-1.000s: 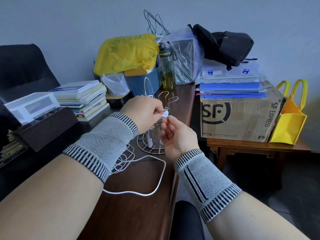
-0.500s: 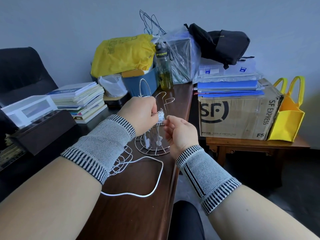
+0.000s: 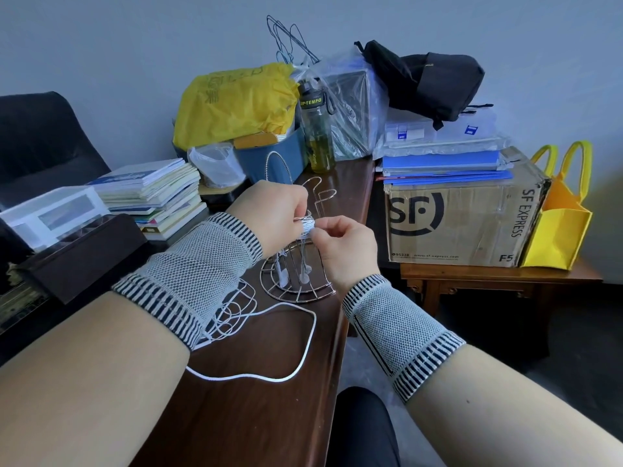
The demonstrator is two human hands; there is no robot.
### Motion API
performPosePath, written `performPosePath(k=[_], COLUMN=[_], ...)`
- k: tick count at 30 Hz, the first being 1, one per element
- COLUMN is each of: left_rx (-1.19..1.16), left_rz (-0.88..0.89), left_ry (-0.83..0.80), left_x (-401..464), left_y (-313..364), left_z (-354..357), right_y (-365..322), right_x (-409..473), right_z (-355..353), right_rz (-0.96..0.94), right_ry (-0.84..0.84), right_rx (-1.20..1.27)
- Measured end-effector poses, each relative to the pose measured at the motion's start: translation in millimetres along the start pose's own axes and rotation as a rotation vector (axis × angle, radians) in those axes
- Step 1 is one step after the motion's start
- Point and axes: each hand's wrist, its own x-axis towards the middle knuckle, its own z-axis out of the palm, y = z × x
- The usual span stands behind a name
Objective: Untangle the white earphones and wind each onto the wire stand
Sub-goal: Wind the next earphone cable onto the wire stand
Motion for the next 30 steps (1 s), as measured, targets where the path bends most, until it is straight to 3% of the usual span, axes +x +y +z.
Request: performPosePath(k=[16,30], left_rx=[0.122,0.165], left_rz=[0.203,0.148], left_ry=[0.182,0.13], left_x=[-9,-9], left_y=[-10,-11], left_z=[8,5], right_y=[-1,-3], right_x=[7,-1], right_z=[-2,-2], right_rz=[0.035,-0.035], right_ry=[0.001,-0.034], right_rx=[0.053,-0.071])
